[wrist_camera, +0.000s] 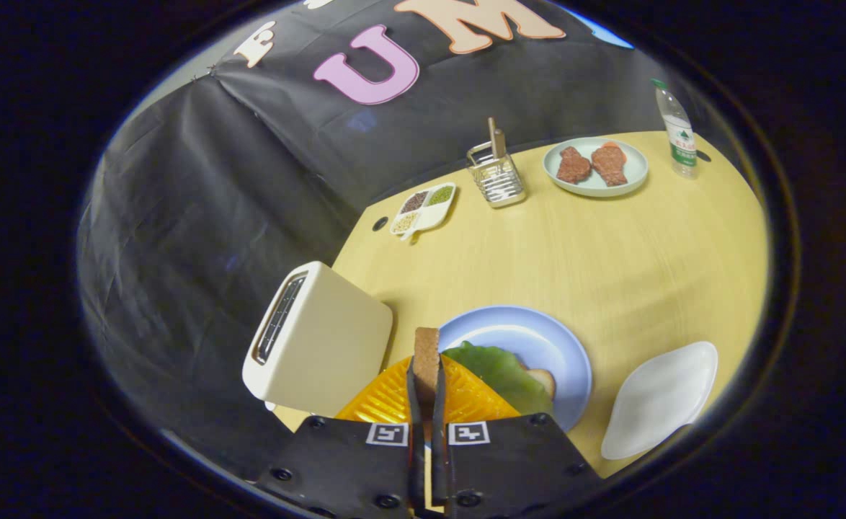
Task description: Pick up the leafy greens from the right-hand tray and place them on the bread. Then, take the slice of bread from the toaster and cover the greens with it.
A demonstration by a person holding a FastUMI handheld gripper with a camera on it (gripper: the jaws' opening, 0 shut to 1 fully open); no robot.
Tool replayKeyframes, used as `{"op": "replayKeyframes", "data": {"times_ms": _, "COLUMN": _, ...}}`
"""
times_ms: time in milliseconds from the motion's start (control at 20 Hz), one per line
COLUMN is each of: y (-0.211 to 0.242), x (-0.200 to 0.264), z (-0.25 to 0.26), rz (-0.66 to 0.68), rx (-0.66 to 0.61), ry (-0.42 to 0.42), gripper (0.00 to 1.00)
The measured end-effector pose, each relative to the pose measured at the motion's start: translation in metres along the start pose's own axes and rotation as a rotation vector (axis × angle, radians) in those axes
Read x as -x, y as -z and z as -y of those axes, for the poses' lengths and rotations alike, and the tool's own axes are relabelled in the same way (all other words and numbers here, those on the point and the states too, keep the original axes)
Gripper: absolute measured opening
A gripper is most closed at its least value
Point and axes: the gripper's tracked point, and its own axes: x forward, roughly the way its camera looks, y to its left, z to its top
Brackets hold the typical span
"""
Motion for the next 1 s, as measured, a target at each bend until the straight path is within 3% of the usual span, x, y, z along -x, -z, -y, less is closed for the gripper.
{"op": "replayKeyframes", "data": {"times_ms": 100, "y": 0.002, "x": 0.002, "z": 0.011, "rz": -0.004, "rx": -0.004, "ry": 0.015, "gripper": 0.10}}
{"op": "replayKeyframes", "data": {"times_ms": 350, "y": 0.016, "x": 0.012, "z": 0.043, "rz": -0.044, "rx": 0.042, "ry": 0.088, "gripper": 0.48}}
{"op": "replayKeyframes", "data": {"times_ms": 700, "y": 0.019, "x": 0.023, "z": 0.056, "rz": -0.046, "rx": 0.112, "ry": 0.110, "gripper": 1.00}}
{"op": "replayKeyframes", "data": {"times_ms": 1000, "y": -0.027, "x": 0.076, "z": 0.054, "rz": 0.153, "rx": 0.231, "ry": 0.117, "gripper": 1.00}}
